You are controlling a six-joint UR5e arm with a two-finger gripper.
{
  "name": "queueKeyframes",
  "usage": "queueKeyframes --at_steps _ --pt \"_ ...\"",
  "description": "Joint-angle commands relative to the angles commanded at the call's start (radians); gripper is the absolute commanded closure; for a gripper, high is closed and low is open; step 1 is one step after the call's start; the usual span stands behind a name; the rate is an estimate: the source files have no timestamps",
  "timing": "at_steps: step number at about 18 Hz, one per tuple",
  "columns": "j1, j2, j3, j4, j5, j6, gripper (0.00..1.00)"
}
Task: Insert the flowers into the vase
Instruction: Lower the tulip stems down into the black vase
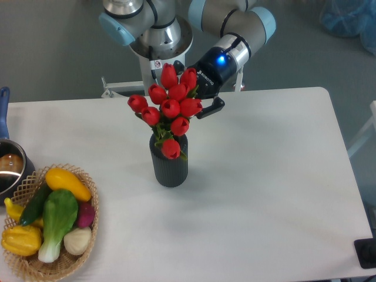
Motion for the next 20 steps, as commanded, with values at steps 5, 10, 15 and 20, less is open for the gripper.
queueKeyframes --at_steps 5,10,15,20 --pt "-0.002 -0.02 -0.011 0.0 0.0 0.034 0.51" --pt "-0.003 -0.034 -0.035 0.0 0.002 0.08 0.5" --pt "-0.003 -0.035 -0.037 0.0 0.043 0.08 0.5" --pt "-0.003 -0.037 -0.038 0.0 0.081 0.081 0.5"
